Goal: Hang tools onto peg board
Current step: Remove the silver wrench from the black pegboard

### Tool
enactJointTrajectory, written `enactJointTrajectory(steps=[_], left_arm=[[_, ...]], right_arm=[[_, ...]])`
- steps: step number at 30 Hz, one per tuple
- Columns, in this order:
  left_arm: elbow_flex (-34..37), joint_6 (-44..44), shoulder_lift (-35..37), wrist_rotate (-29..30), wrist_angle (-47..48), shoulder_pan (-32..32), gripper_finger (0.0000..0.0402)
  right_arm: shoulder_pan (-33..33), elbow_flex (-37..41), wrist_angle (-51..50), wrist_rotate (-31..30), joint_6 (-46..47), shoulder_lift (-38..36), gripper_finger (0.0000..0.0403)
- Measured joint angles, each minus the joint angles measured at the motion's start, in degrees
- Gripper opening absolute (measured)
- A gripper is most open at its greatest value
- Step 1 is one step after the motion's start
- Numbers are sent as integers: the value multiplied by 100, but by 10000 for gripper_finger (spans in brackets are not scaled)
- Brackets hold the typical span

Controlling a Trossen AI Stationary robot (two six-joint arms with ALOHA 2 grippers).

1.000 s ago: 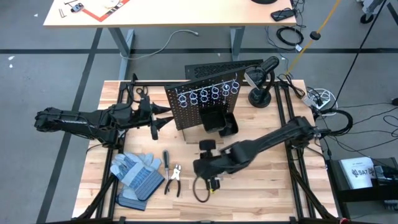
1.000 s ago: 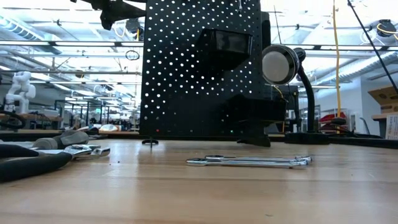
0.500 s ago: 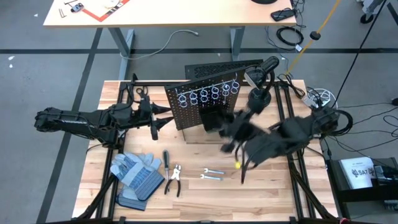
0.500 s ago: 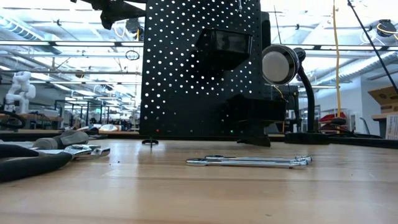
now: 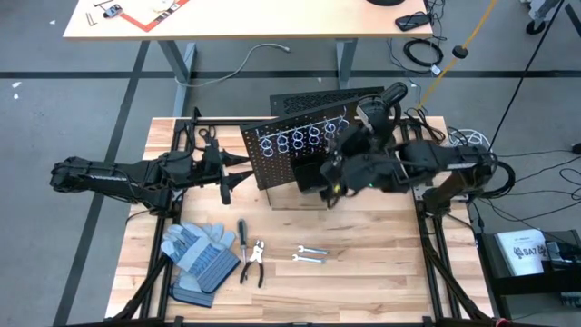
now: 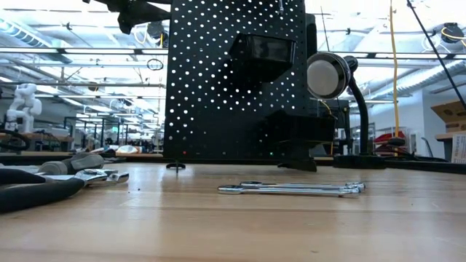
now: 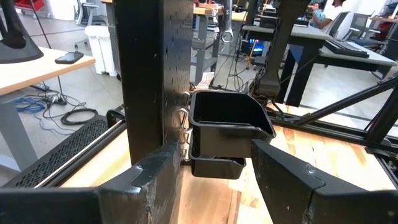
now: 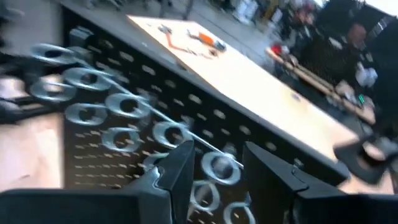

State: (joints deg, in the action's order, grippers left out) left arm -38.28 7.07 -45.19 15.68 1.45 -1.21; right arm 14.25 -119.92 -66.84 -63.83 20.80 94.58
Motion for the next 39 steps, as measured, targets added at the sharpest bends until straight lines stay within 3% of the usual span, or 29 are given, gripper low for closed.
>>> enactJointTrajectory(steps=[9, 18, 30, 39], left_arm=[[0, -50, 0, -1, 49, 0, 206], [0, -50, -2, -2, 59, 0, 206], [0, -149, -1, -2, 60, 0, 206], [0, -153, -1, -2, 61, -1, 206]], right_arm=[[-484, -2, -118, 891, 268, 24, 130], [-784, -2, -150, 1241, 409, 29, 126], [-877, -25, -132, 1705, 428, 9, 17], [-879, -17, -146, 1705, 325, 5, 3]])
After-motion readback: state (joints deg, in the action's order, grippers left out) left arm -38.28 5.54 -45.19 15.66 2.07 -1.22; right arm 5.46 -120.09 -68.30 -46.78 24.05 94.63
